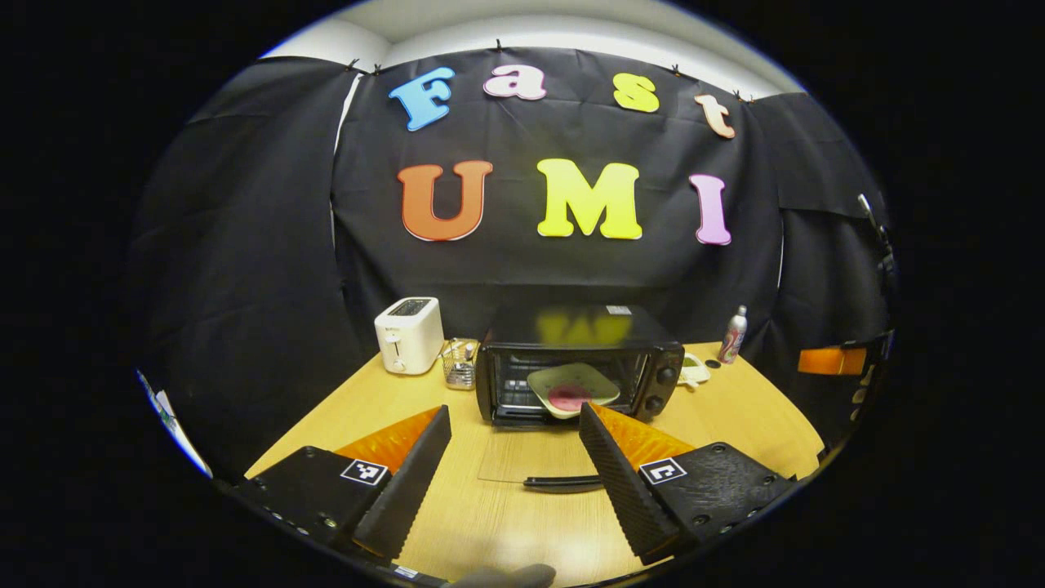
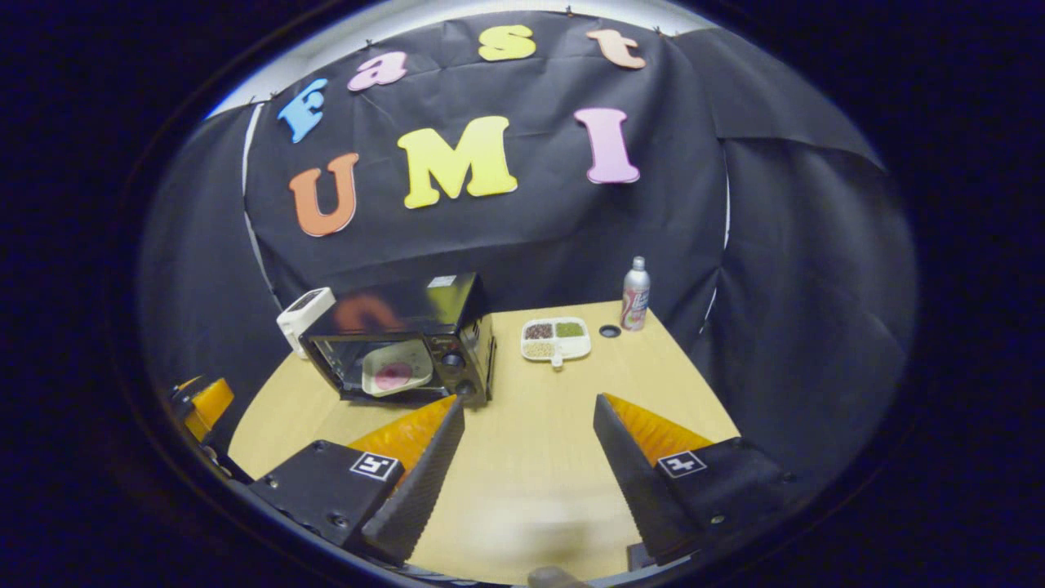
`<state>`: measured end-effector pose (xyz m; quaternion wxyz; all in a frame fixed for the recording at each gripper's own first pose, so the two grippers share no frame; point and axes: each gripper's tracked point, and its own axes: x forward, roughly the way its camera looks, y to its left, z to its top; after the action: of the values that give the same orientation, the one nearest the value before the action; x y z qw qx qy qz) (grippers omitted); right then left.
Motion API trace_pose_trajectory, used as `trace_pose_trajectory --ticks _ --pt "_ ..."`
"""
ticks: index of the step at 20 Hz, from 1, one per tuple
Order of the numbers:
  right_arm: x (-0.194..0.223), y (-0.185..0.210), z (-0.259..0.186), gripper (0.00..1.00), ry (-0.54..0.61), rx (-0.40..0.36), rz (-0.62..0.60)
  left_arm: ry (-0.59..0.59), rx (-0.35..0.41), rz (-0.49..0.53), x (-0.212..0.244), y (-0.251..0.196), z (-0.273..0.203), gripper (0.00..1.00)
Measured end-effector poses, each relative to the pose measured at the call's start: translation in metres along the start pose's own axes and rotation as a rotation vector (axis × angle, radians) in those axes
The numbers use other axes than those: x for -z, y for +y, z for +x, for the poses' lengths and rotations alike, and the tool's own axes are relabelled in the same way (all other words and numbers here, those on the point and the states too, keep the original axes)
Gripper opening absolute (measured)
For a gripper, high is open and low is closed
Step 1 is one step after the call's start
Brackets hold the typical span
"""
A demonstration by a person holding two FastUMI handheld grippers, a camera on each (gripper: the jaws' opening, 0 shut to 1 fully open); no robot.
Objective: Open the electric oven with the left hand, put the food in, and close the electric oven.
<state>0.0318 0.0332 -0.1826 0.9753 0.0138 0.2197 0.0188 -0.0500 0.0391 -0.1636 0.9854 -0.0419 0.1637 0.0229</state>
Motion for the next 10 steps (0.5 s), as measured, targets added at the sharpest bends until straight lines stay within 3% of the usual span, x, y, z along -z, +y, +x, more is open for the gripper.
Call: trace_pose_trajectory --ticks 1,2,10 --pt "-0.002 -0.002 -0.005 0.96 -0.015 -0.002 -0.022 0.019 0.012 0.0 0.01 -0.008 0.004 0.96" --pt "-0.007 -0.004 -0.009 1.0 -0.031 -0.006 -0.041 0.042 0.012 0.007 0.023 -0.012 0.009 0.96" --pt "-0.011 -0.026 -0.026 0.96 -0.03 0.002 -0.088 0.294 0.072 -0.055 0.136 -0.058 0.04 0.96"
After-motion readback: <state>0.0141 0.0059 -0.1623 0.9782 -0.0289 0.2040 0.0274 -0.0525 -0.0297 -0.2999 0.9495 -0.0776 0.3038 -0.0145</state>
